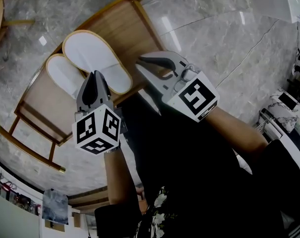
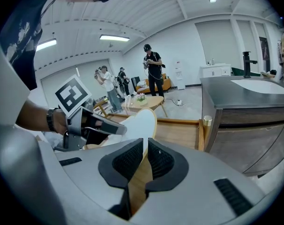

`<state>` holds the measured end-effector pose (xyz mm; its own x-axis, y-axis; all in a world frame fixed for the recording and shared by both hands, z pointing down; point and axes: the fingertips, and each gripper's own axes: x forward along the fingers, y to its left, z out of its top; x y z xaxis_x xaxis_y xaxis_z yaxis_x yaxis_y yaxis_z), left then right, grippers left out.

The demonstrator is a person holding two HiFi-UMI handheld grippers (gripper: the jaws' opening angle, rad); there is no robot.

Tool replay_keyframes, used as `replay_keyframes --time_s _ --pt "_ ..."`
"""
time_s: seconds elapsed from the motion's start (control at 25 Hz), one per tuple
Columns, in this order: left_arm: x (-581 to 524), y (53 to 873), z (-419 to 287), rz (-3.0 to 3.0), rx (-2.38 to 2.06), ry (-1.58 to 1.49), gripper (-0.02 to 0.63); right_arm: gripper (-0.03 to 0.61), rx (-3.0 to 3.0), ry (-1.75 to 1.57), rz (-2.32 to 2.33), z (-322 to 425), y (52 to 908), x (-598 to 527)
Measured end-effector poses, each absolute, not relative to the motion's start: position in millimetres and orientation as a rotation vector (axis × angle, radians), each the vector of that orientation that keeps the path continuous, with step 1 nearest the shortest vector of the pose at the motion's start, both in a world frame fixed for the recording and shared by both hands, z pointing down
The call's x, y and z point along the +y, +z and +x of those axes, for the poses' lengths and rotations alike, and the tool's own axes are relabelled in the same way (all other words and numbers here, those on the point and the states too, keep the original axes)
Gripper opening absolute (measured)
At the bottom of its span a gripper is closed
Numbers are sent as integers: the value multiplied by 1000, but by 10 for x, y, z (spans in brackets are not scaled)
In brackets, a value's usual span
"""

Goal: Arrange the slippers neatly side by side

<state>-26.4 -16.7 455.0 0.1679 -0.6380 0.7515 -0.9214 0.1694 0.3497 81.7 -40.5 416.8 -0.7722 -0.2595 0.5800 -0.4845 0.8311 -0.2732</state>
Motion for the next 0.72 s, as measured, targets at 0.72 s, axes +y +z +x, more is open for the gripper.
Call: replay_keyframes --time_s 0.72 --pt "204 4540 -395 1532 -1481 409 69 37 -2454 607 484 310 4364 -410"
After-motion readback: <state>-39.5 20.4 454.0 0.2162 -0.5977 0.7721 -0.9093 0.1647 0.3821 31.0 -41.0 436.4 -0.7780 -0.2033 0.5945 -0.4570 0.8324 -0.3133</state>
